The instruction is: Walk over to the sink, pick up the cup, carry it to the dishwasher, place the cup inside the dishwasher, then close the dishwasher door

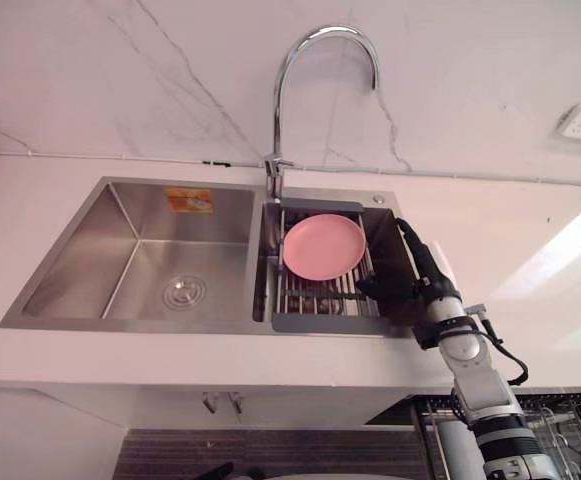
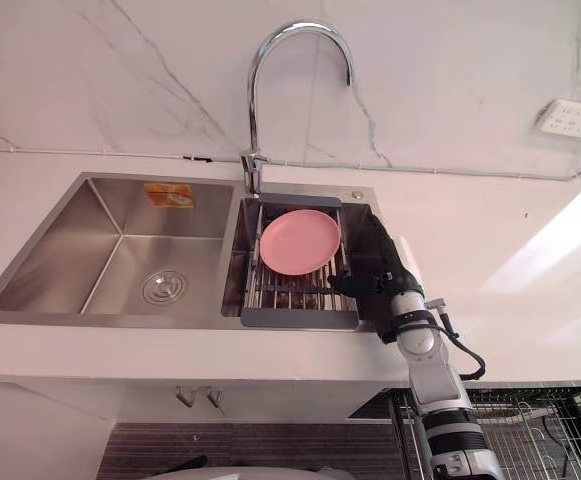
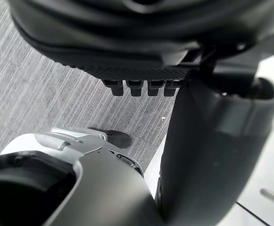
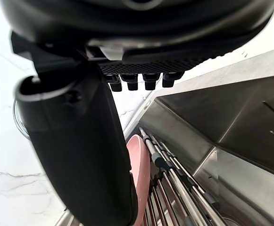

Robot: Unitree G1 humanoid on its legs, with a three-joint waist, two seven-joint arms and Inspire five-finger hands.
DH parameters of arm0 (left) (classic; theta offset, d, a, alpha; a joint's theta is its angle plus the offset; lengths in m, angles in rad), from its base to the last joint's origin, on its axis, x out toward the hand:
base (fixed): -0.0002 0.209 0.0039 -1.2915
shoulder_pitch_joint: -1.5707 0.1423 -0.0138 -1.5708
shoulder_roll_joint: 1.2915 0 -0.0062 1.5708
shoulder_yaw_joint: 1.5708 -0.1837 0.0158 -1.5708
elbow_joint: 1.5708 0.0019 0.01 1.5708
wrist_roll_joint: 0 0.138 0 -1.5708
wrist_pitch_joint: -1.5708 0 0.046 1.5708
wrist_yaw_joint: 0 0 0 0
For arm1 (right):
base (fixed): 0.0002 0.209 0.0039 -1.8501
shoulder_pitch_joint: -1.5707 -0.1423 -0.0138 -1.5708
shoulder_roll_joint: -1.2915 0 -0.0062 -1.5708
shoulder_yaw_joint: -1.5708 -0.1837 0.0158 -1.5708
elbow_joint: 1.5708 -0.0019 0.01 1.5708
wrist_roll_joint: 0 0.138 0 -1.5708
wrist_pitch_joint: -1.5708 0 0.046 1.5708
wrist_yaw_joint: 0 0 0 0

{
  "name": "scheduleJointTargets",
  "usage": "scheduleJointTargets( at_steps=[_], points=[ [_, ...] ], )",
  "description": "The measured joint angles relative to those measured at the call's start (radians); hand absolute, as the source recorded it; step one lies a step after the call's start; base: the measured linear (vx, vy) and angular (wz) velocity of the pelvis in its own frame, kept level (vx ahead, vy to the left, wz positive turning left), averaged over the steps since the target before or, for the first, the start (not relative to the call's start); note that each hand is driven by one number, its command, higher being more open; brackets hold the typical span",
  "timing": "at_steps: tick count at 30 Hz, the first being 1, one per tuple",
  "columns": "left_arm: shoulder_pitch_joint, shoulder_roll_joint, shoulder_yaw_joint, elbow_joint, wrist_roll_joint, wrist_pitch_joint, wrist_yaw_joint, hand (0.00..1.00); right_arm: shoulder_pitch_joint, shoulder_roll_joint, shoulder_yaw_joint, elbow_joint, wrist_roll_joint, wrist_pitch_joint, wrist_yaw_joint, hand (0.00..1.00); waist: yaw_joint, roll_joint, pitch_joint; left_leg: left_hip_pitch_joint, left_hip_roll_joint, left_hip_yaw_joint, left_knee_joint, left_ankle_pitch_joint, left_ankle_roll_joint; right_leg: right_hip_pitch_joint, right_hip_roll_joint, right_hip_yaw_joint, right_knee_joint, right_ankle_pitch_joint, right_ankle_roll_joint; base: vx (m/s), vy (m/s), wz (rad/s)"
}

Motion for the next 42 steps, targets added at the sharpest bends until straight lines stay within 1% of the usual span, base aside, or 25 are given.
scheduleJointTargets(
  at_steps=[4,9,11,15,21,23,25,28,31,32,34,37,42],
  points=[
    [0.004,-0.005,0.004,-0.012,0.002,0.005,0.001,1.00,-0.015,0.004,0.027,0.012,-0.096,0.019,-0.028,1.00,0.005,0.007,0.005,0.000,-0.001,-0.008,0.000,0.002,-0.001,0.004,-0.001,-0.006,-0.002,0.000,0.000,-0.03,0.010,0.06],
    [0.016,-0.010,0.021,-0.014,0.006,0.003,-0.005,1.00,-0.041,0.009,0.037,0.045,-0.126,0.043,-0.030,1.00,0.009,0.008,0.005,-0.003,-0.003,-0.016,0.000,0.003,-0.001,0.006,-0.001,-0.015,-0.008,0.000,0.000,-0.01,0.007,0.06],
    [0.020,-0.011,0.021,-0.024,0.026,-0.004,-0.011,1.00,-0.041,0.009,0.049,0.049,-0.153,0.043,-0.030,1.00,0.011,0.008,0.005,-0.007,-0.005,-0.024,0.000,0.004,0.000,0.008,-0.001,-0.024,-0.013,0.000,0.000,0.01,0.006,0.09],
    [0.021,-0.013,0.018,-0.053,0.062,0.000,-0.026,1.00,-0.048,0.009,0.064,0.090,-0.198,0.043,-0.030,1.00,0.031,0.008,0.006,-0.009,-0.007,-0.033,0.000,0.004,0.000,0.008,-0.002,-0.031,-0.013,0.000,0.000,0.01,0.005,0.06],
    [0.022,-0.011,0.017,-0.061,0.063,0.014,-0.042,1.00,-0.082,0.006,0.075,0.111,-0.276,0.048,-0.031,1.00,0.034,0.010,0.008,-0.010,-0.011,-0.050,0.000,0.005,0.002,0.014,-0.006,-0.046,-0.013,0.000,0.000,0.01,0.008,0.08],
    [0.022,-0.011,0.017,-0.067,0.069,0.026,-0.043,1.00,-0.098,0.006,0.088,0.122,-0.290,0.048,-0.050,1.00,0.036,0.010,0.010,-0.010,-0.012,-0.050,0.000,0.005,0.002,0.014,-0.006,-0.046,-0.012,0.000,0.001,0.00,0.000,0.00],
    [0.022,-0.012,0.017,-0.082,0.112,0.034,-0.046,1.00,-0.110,0.006,0.097,0.129,-0.317,0.048,-0.073,1.00,0.042,0.012,0.015,-0.009,-0.012,-0.051,0.000,0.006,0.003,0.014,-0.007,-0.046,-0.012,0.000,0.001,-0.02,0.006,0.00],
    [0.019,-0.012,0.016,-0.102,0.190,0.029,-0.056,1.00,-0.133,0.006,0.097,0.164,-0.352,0.046,-0.105,1.00,0.052,0.015,0.018,-0.009,-0.012,-0.053,0.000,0.006,0.004,0.015,-0.008,-0.049,-0.011,0.000,0.001,-0.02,0.010,0.02],
    [0.017,-0.011,0.010,-0.104,0.201,0.026,-0.072,1.00,-0.152,0.002,0.097,0.202,-0.374,0.013,-0.147,1.00,0.054,0.016,0.018,-0.010,-0.014,-0.055,0.000,0.006,0.004,0.015,-0.009,-0.051,-0.011,-0.001,0.001,0.00,0.004,0.01],
    [0.017,-0.009,0.005,-0.105,0.200,0.026,-0.077,1.00,-0.152,-0.005,0.100,0.204,-0.402,-0.009,-0.161,1.00,0.054,0.017,0.019,-0.011,-0.015,-0.058,0.000,0.006,0.004,0.015,-0.009,-0.053,-0.011,-0.001,0.002,0.01,0.011,0.05],
    [0.017,-0.005,-0.001,-0.110,0.200,0.028,-0.090,1.00,-0.153,-0.023,0.118,0.204,-0.443,-0.041,-0.173,1.00,0.054,0.017,0.020,-0.011,-0.016,-0.062,0.000,0.006,0.004,0.018,-0.010,-0.056,-0.010,-0.002,0.003,0.01,0.012,0.06],
    [0.017,-0.003,-0.002,-0.125,0.222,0.030,-0.089,1.00,-0.161,-0.031,0.146,0.207,-0.482,-0.074,-0.183,1.00,0.056,0.015,0.032,-0.010,-0.017,-0.068,0.000,0.007,0.005,0.022,-0.011,-0.063,-0.009,-0.003,0.005,0.00,0.006,0.07],
    [0.005,0.002,-0.015,-0.140,0.277,0.029,-0.090,1.00,-0.234,-0.032,0.196,0.287,-0.515,-0.066,-0.184,1.00,0.067,0.018,0.041,-0.009,-0.017,-0.071,0.000,0.007,0.006,0.022,-0.013,-0.066,-0.004,-0.004,0.006,0.00,0.001,0.01]
  ],
)
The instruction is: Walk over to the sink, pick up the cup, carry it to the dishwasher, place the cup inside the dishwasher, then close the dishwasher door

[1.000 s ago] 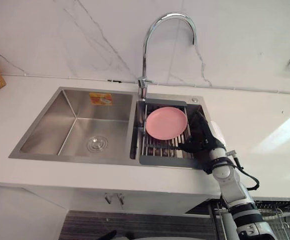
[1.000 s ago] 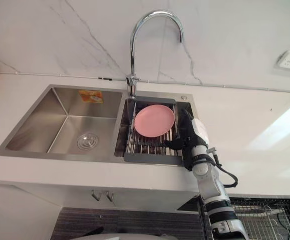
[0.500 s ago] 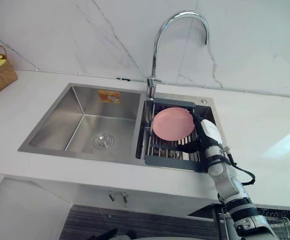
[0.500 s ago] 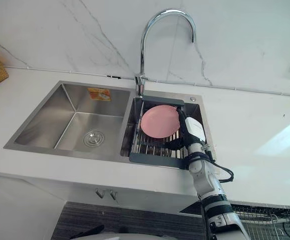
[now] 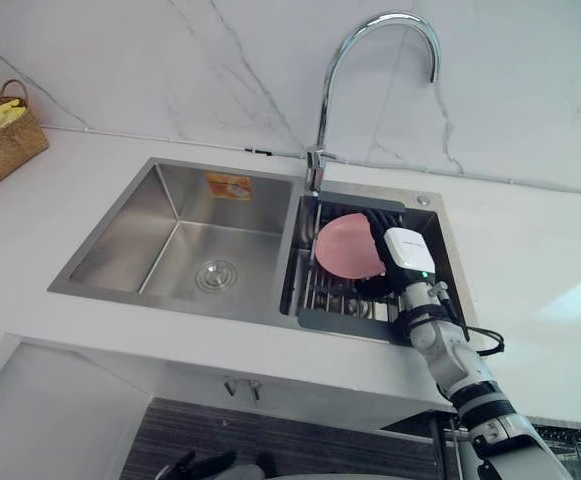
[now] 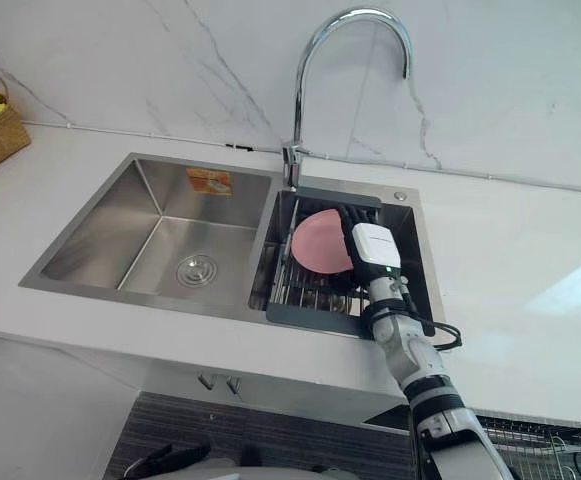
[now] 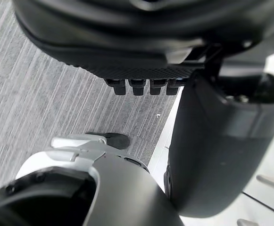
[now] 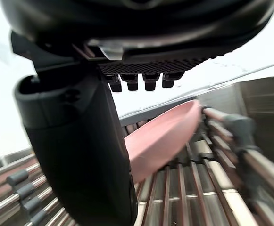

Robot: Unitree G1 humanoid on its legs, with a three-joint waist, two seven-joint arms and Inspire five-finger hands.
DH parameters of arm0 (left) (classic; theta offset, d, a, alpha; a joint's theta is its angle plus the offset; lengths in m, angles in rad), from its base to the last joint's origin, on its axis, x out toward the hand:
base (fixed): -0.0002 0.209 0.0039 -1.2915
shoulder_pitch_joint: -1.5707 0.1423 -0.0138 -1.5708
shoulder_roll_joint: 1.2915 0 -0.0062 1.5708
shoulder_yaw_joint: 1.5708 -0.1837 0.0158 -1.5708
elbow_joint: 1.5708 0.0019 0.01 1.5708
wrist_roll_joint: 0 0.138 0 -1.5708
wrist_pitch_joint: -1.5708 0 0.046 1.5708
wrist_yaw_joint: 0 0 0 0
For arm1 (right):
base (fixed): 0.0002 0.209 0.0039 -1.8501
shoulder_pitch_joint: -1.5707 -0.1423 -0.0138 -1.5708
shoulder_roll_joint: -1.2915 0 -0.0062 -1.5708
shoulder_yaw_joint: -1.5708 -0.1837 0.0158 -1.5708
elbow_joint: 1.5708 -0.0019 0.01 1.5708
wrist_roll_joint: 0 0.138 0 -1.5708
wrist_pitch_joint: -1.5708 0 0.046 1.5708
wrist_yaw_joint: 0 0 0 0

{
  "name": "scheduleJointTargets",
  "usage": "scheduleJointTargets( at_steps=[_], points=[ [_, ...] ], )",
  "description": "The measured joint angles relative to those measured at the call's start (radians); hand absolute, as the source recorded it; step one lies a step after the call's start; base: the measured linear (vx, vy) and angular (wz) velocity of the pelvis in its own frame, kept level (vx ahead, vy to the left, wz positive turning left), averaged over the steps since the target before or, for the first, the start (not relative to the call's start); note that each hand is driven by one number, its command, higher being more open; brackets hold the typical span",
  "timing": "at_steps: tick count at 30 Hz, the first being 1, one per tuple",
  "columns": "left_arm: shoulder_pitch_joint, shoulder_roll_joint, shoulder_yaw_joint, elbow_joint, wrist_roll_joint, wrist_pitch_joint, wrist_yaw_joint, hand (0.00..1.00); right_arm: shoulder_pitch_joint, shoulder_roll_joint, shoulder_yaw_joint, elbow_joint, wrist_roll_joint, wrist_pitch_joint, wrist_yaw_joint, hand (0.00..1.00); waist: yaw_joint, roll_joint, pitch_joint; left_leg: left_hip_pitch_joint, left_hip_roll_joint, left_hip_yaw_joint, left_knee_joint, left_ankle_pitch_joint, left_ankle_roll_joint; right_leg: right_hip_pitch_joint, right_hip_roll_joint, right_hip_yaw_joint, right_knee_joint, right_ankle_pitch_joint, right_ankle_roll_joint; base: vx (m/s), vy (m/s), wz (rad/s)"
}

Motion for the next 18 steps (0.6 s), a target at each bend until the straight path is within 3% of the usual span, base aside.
scheduleJointTargets(
  at_steps=[10,11,18],
  points=[
    [-0.017,0.019,-0.050,-0.003,0.000,0.005,-0.002,1.00,-0.052,-0.020,0.044,0.072,-0.036,0.013,-0.026,1.00,0.020,-0.001,0.007,0.000,-0.008,-0.015,0.000,0.005,0.009,0.000,-0.012,-0.015,0.015,-0.005,0.007,-0.02,0.022,0.04],
    [-0.019,0.021,-0.055,-0.004,0.000,0.005,-0.002,1.00,-0.056,-0.020,0.048,0.076,-0.043,0.017,-0.027,0.00,0.022,-0.001,0.008,0.000,-0.008,-0.015,0.000,0.005,0.009,0.000,-0.012,-0.016,0.015,-0.005,0.007,-0.04,0.021,0.02],
    [-0.019,0.023,-0.056,-0.025,-0.005,0.004,-0.005,1.00,-0.077,-0.028,0.072,0.097,-0.121,-0.022,-0.108,0.00,0.036,-0.006,0.023,-0.008,-0.010,-0.018,0.000,0.006,0.009,-0.011,-0.015,-0.017,0.024,-0.006,0.007,-0.02,0.013,0.01]
  ],
)
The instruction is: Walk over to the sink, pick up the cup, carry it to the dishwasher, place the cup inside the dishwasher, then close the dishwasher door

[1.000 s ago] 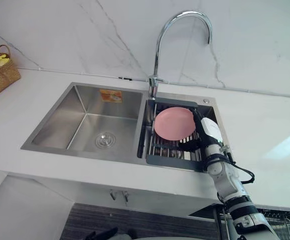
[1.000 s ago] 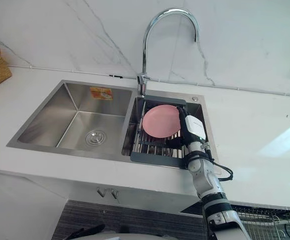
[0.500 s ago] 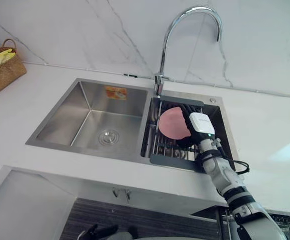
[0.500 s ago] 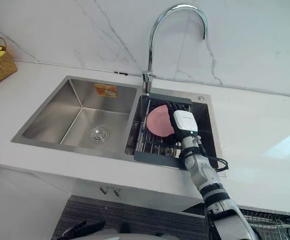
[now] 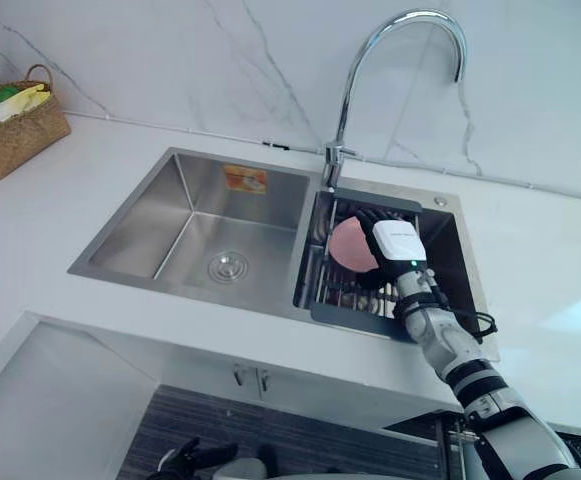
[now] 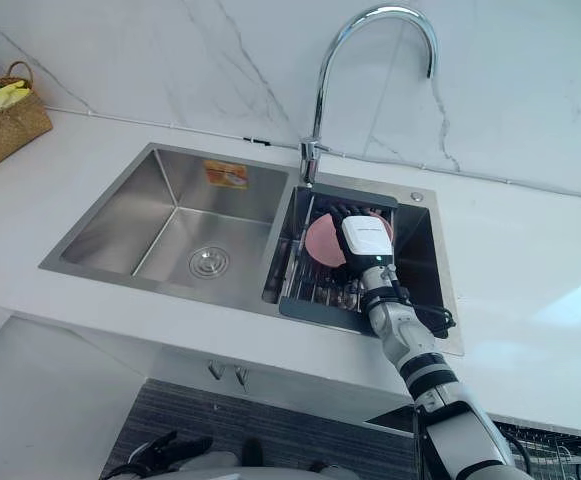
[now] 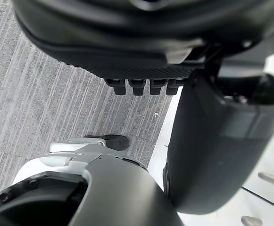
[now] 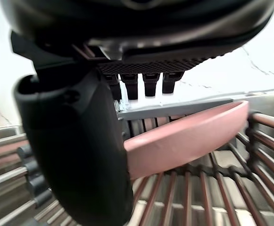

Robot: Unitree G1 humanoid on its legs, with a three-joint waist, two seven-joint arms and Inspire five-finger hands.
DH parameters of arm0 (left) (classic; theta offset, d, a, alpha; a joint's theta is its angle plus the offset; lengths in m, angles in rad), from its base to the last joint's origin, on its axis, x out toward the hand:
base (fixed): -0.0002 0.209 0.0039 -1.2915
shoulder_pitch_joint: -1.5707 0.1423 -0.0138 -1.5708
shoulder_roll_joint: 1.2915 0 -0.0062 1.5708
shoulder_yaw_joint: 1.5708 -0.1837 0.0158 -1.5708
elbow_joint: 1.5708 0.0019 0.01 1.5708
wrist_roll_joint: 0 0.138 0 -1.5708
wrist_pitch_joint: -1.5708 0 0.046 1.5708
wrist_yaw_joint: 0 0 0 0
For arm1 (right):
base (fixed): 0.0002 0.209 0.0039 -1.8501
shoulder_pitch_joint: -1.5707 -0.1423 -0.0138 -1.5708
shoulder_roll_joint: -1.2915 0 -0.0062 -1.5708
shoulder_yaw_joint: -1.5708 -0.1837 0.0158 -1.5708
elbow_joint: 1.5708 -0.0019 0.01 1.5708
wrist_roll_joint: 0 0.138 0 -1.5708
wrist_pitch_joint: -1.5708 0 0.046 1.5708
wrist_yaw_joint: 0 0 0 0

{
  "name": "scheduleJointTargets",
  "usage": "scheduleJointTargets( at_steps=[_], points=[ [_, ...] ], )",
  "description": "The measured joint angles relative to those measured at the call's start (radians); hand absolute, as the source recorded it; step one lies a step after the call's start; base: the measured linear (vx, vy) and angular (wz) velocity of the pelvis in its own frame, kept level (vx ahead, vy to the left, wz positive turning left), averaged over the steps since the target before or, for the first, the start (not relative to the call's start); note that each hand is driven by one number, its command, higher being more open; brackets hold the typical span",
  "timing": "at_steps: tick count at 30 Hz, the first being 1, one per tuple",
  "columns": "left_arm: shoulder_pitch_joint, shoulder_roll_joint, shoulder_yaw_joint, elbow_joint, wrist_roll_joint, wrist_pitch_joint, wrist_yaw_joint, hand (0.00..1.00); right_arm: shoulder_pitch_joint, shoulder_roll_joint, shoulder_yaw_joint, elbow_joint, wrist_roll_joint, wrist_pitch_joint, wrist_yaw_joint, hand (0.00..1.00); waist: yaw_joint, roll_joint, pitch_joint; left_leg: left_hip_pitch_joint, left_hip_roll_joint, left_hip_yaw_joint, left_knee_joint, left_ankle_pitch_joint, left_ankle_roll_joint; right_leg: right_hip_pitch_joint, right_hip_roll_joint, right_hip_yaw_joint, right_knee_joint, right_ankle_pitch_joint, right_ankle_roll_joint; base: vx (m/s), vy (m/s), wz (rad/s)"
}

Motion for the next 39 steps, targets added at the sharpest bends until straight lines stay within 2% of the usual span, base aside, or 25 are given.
scheduleJointTargets(
  at_steps=[3,13,22,29,34,39],
  points=[
    [0.001,0.000,0.000,0.000,-0.042,0.003,0.001,1.00,-0.002,-0.003,0.011,0.000,-0.046,-0.020,-0.030,0.00,0.013,-0.003,0.001,-0.001,-0.001,0.000,0.000,0.001,0.002,-0.003,-0.001,0.000,0.004,0.000,0.000,0.00,0.000,0.00],
    [0.005,0.002,0.011,0.002,-0.075,-0.007,0.004,1.00,-0.002,-0.072,0.026,-0.001,-0.139,-0.072,-0.087,0.00,0.013,-0.017,0.013,-0.003,-0.004,-0.006,0.000,0.000,0.004,-0.008,-0.007,-0.002,0.018,-0.002,0.004,0.00,0.002,0.01],
    [0.007,0.002,0.012,0.001,-0.073,-0.010,0.009,1.00,0.006,-0.173,0.024,-0.040,-0.137,-0.070,-0.071,0.00,0.008,-0.017,0.013,-0.008,-0.006,0.009,0.001,0.000,0.004,-0.023,-0.010,0.014,0.023,-0.003,0.005,-0.02,0.004,-0.04],
    [0.015,0.002,0.012,0.000,-0.074,-0.020,0.012,1.00,0.008,-0.206,0.022,-0.040,-0.134,-0.070,-0.072,0.00,-0.002,-0.016,0.013,-0.007,-0.008,0.013,0.001,0.000,0.004,-0.025,-0.012,0.019,0.025,-0.003,0.005,-0.01,0.001,-0.01],
    [0.024,0.002,0.012,-0.002,-0.074,-0.030,0.012,1.00,0.009,-0.210,-0.040,-0.042,-0.135,-0.072,-0.085,0.00,-0.012,-0.016,0.012,-0.007,-0.008,0.021,0.001,0.000,0.004,-0.030,-0.012,0.028,0.025,-0.003,0.004,-0.01,0.006,-0.04],
    [0.027,0.002,0.012,-0.002,-0.073,-0.032,0.013,1.00,0.067,-0.271,-0.108,-0.160,-0.134,-0.073,-0.083,0.00,-0.022,-0.015,0.011,-0.007,-0.007,0.041,0.001,-0.001,0.005,-0.039,-0.010,0.053,0.024,-0.002,0.004,0.01,0.006,-0.13]
  ],
)
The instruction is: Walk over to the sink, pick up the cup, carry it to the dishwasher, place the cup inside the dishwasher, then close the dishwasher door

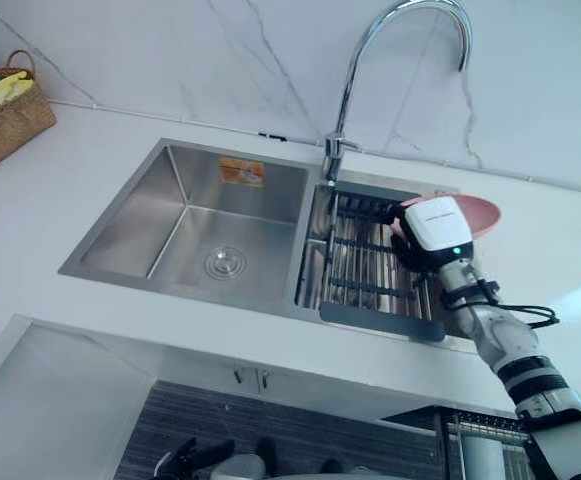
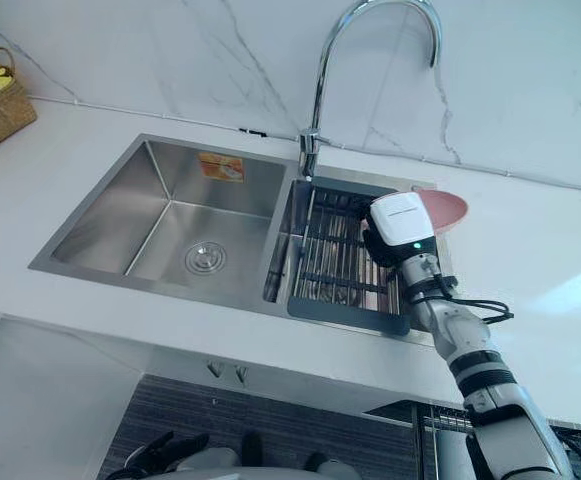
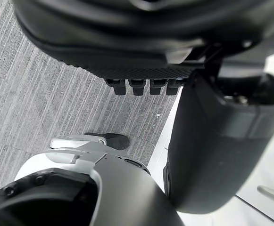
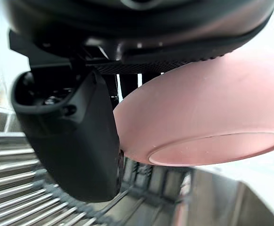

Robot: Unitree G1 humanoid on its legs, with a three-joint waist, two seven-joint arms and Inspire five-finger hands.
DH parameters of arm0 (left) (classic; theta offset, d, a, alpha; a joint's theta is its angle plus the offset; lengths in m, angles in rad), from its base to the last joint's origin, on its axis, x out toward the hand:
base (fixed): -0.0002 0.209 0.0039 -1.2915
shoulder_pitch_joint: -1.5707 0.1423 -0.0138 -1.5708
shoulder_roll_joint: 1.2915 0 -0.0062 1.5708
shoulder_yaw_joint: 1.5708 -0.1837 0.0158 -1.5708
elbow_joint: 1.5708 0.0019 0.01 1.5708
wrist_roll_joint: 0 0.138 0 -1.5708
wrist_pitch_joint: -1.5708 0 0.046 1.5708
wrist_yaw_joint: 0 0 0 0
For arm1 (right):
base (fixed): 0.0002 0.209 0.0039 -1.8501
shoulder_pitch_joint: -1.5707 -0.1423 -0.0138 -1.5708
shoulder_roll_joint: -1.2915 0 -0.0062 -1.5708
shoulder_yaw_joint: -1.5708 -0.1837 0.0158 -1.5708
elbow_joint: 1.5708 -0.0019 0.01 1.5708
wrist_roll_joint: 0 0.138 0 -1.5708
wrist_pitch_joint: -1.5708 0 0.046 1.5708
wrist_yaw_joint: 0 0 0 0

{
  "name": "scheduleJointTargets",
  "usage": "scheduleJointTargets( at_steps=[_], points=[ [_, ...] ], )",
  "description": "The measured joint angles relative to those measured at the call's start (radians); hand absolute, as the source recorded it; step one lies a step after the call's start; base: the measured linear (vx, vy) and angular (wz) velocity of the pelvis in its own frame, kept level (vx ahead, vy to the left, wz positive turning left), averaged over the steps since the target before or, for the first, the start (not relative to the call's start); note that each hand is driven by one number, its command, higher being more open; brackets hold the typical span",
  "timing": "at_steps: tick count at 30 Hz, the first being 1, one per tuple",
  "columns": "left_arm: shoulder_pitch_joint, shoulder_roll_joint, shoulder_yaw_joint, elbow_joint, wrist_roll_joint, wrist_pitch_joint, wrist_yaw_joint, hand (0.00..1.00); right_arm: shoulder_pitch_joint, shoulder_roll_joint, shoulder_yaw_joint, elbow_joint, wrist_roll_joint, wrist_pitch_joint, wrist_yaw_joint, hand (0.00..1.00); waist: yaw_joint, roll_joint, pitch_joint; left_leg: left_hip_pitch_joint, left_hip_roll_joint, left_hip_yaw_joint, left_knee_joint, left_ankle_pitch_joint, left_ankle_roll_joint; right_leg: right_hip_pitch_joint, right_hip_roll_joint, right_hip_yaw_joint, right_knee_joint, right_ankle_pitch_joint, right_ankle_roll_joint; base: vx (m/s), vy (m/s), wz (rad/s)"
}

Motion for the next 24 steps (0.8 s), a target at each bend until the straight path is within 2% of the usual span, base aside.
scheduleJointTargets(
  at_steps=[8,10,13,16,20,21,24],
  points=[
    [0.020,-0.003,-0.003,0.003,0.001,-0.018,0.027,1.00,0.139,-0.083,-0.136,-0.228,0.004,-0.020,0.034,0.00,-0.050,0.001,-0.016,0.006,0.010,0.060,0.000,-0.012,-0.006,-0.019,0.010,0.062,-0.003,0.007,-0.004,0.00,0.005,-0.24],
    [0.036,-0.005,-0.008,0.006,0.041,-0.034,0.046,1.00,0.202,-0.100,-0.205,-0.290,0.041,-0.021,0.038,0.00,-0.080,0.001,-0.032,0.010,0.014,0.085,0.003,-0.021,-0.005,-0.024,0.013,0.084,-0.001,0.007,-0.004,0.01,0.009,-0.29],
    [0.039,-0.010,-0.016,0.009,0.104,-0.054,0.064,1.00,0.267,-0.110,-0.291,-0.329,0.076,-0.015,0.038,0.00,-0.099,0.002,-0.048,0.010,0.019,0.113,0.016,-0.033,-0.005,-0.036,0.017,0.117,0.009,0.008,-0.006,0.01,0.013,-0.37],
    [0.039,-0.009,-0.051,0.008,0.148,-0.058,0.064,1.00,0.365,-0.119,-0.414,-0.360,0.125,0.013,0.034,0.00,-0.137,0.003,-0.054,0.014,0.026,0.154,0.044,-0.056,-0.006,-0.051,0.017,0.158,0.036,0.007,-0.005,0.00,0.031,-0.38],
    [0.038,-0.003,-0.061,0.006,0.160,-0.038,0.045,1.00,0.448,-0.119,-0.496,-0.361,0.195,0.055,0.016,0.00,-0.172,0.001,-0.053,0.009,0.034,0.216,0.068,-0.077,-0.006,-0.095,0.017,0.207,0.085,-0.001,-0.003,-0.03,0.050,-0.46],
    [0.034,0.002,-0.061,0.004,0.159,-0.029,0.039,1.00,0.467,-0.119,-0.512,-0.360,0.209,0.067,0.006,0.00,-0.185,-0.007,-0.048,0.001,0.038,0.241,0.080,-0.083,-0.003,-0.112,0.016,0.216,0.092,-0.007,0.002,-0.07,0.061,-0.73],
    [0.013,0.015,-0.061,0.004,0.133,0.021,0.033,1.00,0.515,-0.097,-0.555,-0.357,0.259,0.066,-0.038,0.00,-0.195,-0.010,-0.046,-0.022,0.055,0.312,0.111,-0.107,-0.009,-0.149,-0.007,0.172,0.105,-0.017,-0.001,-0.07,0.036,-0.70]
  ],
)
